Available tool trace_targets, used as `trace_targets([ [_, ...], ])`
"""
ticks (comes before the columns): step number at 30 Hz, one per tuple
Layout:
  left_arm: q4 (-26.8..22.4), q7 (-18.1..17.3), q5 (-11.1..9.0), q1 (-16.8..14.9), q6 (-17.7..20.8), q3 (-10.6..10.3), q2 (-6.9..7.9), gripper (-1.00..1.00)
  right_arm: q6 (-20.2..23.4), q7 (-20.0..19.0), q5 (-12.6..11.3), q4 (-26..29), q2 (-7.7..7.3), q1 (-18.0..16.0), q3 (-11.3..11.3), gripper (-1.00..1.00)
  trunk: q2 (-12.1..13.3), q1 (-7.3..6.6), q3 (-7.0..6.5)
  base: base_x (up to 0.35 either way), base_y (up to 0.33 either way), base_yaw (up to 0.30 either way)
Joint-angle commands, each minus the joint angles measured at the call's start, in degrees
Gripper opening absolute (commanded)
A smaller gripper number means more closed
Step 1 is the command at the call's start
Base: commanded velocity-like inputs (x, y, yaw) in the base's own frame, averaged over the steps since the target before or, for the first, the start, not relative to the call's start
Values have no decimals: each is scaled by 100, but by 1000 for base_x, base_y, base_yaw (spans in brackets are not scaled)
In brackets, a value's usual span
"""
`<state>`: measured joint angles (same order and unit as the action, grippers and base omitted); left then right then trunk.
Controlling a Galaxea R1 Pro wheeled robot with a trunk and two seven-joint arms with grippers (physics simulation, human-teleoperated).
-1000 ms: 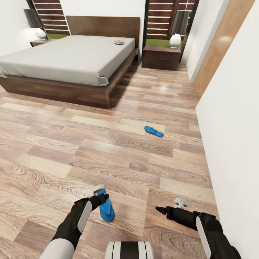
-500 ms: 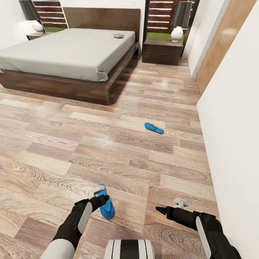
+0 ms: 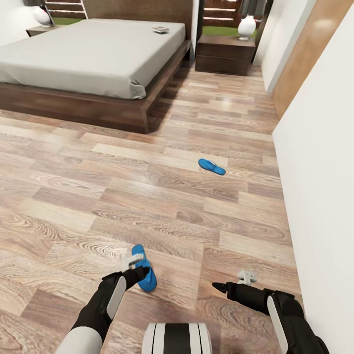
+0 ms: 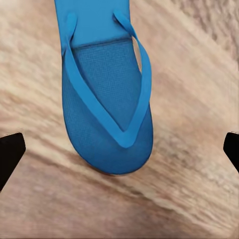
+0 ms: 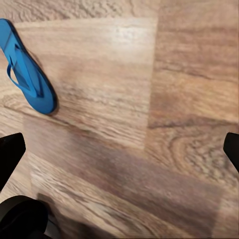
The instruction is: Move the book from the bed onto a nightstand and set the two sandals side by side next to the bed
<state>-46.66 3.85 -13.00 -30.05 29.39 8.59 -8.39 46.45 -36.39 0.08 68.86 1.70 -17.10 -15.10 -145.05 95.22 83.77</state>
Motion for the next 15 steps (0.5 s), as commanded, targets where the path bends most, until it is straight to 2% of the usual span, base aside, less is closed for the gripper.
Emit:
trace_targets([
  [1,-10,37,-62,-1,31,11,-5,100,40,-26,0,4,6,-4,-17,100,-3,1,27,0,0,0],
  [15,-10,28,-62,-1,38,10,-5,100,40,-26,0,4,6,-4,-16,100,-22,37,337,0,0,0],
])
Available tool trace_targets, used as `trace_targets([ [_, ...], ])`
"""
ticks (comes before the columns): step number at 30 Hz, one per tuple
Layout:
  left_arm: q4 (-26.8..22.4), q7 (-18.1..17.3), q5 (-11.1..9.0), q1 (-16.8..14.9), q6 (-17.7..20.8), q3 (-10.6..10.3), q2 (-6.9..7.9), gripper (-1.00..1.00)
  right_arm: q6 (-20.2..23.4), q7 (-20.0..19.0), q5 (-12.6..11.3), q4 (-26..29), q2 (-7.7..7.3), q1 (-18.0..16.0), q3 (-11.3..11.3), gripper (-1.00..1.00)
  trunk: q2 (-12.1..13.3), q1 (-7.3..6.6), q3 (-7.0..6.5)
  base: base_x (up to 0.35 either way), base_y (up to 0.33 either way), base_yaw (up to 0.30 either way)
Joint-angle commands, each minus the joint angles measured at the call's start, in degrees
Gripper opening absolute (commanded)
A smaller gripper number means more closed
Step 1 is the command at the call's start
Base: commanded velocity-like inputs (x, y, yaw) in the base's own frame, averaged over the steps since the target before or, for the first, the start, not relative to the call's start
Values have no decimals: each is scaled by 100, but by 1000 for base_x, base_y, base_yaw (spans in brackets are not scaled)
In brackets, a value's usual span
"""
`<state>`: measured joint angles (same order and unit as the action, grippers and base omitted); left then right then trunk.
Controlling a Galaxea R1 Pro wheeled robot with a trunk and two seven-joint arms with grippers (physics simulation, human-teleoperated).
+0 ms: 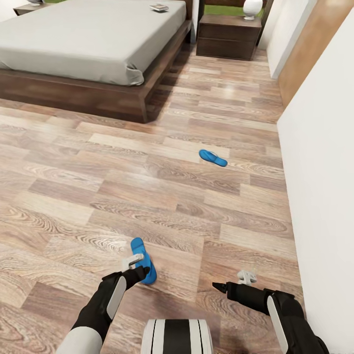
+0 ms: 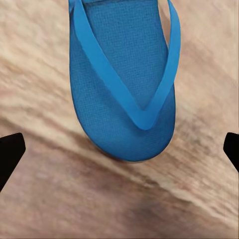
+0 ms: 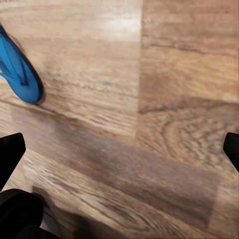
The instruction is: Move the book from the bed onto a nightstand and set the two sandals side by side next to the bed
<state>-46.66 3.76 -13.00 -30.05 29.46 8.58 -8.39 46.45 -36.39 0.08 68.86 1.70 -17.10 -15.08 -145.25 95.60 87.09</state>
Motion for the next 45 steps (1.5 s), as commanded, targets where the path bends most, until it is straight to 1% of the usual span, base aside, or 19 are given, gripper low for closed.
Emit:
trace_targets([
  [1,-10,37,-62,-1,33,7,-5,100,40,-26,1,5,6,-4,-20,100,-3,1,26,0,0,0],
  [12,-10,13,-62,-1,42,-10,-12,100,40,-26,1,5,12,-4,-17,100,-3,1,26,13,0,0],
  [17,-17,11,-62,-1,42,-46,-13,100,40,-26,1,5,14,-4,-16,100,-3,1,26,190,0,0],
  [23,-18,11,-56,-1,20,-49,-7,100,40,-26,1,5,15,-4,-18,100,-3,1,26,53,0,0],
  [31,-16,18,-60,-1,-38,-43,-5,100,40,-26,1,5,15,-4,-15,100,-3,1,26,252,0,0],
  [37,-10,30,-62,-1,-78,-41,-5,100,40,-26,1,5,15,-4,-14,100,-3,1,26,44,0,0],
  [43,-15,129,-58,-1,-197,-28,-5,100,40,-26,1,5,15,-4,-16,100,-3,1,26,5,0,0],
  [44,-14,194,-60,-1,-254,-23,-5,100,40,-26,1,5,15,-4,-15,100,-3,1,26,1,0,0],
  [45,-12,340,-67,-1,-318,-19,-9,100,40,-26,1,5,15,-4,-15,100,-3,1,26,0,0,0],
])
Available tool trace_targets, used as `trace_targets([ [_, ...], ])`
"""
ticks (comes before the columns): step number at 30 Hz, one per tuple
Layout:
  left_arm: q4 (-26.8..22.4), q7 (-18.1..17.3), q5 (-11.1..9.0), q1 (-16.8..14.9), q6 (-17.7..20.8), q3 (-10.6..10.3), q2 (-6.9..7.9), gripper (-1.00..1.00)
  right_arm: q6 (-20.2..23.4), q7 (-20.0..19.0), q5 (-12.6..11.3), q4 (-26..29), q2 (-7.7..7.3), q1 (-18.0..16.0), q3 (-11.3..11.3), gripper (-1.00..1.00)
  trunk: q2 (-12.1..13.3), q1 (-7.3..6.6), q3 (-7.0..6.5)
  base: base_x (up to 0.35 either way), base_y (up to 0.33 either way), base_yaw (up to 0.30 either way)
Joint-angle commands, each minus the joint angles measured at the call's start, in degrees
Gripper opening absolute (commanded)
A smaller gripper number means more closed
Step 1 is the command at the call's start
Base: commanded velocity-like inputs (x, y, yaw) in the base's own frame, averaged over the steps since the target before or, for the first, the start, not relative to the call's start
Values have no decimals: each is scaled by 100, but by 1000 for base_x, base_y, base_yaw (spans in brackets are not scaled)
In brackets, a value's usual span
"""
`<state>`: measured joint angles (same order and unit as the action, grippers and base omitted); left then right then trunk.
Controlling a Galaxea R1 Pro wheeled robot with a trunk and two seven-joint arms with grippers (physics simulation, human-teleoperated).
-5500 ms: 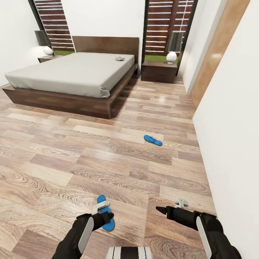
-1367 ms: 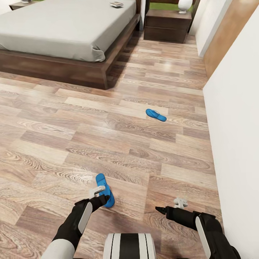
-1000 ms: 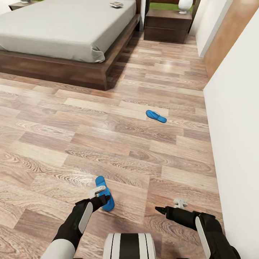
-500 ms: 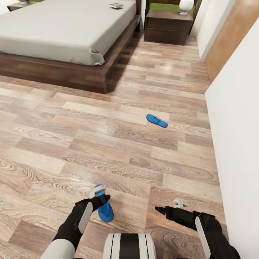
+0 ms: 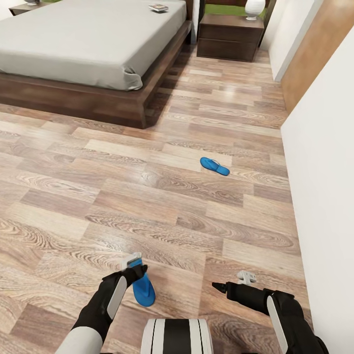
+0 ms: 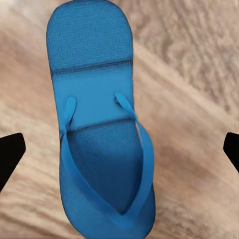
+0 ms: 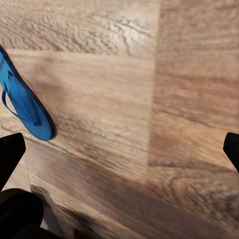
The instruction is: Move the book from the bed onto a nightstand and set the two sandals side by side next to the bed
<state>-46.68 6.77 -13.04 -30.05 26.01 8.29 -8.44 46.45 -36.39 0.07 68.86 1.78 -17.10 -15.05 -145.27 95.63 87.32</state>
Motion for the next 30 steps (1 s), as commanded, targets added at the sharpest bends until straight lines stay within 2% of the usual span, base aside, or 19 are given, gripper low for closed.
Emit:
trace_targets([
  [1,-9,162,-69,-1,1,12,-6,100,39,-26,2,4,6,-3,-17,100,-2,-1,4,0,0,0],
  [4,-8,365,-127,-1,-28,13,-25,100,39,-26,2,4,6,-3,-16,100,-2,-1,4,0,0,0],
  [8,0,484,-484,-1,-48,8,-49,100,39,-26,2,4,6,-3,-20,100,-2,-1,4,0,0,0],
  [11,4,496,-626,-1,-58,-7,-58,100,39,-26,2,4,6,-3,-18,100,-2,-1,4,0,0,0],
  [30,10,484,-682,-1,-61,-12,-62,100,39,-26,2,4,6,-3,-18,100,-2,-1,4,0,0,0],
])
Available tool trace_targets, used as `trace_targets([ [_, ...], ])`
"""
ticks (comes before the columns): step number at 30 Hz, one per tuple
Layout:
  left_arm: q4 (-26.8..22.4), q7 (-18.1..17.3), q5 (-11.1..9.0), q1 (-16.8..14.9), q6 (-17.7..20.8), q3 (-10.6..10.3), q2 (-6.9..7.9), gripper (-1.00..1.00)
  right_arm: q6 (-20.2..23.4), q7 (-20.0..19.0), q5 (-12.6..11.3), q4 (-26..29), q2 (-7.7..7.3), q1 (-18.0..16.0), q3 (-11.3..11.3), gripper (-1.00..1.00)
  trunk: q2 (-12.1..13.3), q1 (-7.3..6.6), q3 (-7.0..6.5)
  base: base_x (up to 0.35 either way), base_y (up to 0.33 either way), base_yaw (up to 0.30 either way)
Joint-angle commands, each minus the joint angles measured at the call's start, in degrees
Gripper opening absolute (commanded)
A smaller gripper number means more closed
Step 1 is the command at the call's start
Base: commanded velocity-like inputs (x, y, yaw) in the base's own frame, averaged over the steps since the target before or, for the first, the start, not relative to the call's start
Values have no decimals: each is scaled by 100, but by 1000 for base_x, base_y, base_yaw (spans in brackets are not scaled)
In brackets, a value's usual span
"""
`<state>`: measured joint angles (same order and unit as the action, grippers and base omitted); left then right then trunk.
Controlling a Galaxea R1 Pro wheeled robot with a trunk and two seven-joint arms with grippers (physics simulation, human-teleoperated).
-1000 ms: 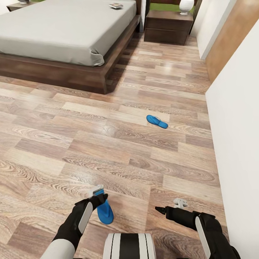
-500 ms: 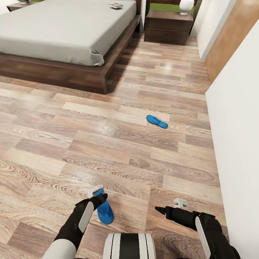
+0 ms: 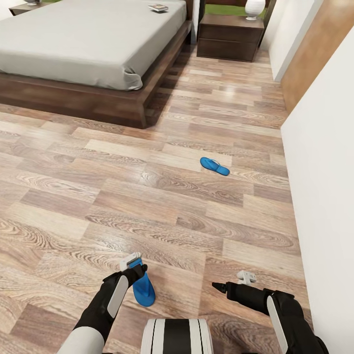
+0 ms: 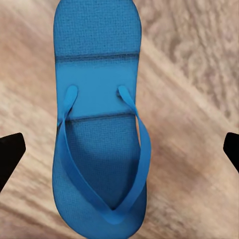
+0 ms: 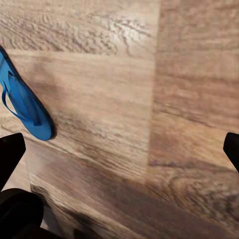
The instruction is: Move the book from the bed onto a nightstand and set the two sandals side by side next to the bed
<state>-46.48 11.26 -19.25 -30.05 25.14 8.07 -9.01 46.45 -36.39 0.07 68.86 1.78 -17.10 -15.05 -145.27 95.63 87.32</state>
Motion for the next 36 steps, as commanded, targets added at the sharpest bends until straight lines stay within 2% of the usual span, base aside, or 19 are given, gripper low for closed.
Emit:
trace_targets([
  [1,-10,34,-61,-1,26,11,-4,100,39,-26,2,4,6,-3,-20,100,-2,-1,4,0,0,0],
  [4,-10,34,-61,-1,26,11,-4,100,39,-26,2,4,6,-3,-18,100,-2,-1,4,0,0,0],
  [19,-10,26,-61,-1,26,11,-4,100,39,-26,2,4,6,-3,-17,100,-22,38,336,0,0,0],
  [30,-10,17,-61,-1,26,11,-3,100,39,-26,2,4,6,-3,-16,100,-22,38,336,1,0,0],
  [36,-10,8,-61,-1,26,11,-4,100,39,-26,2,4,6,-3,-18,100,-22,38,336,144,0,0],
])
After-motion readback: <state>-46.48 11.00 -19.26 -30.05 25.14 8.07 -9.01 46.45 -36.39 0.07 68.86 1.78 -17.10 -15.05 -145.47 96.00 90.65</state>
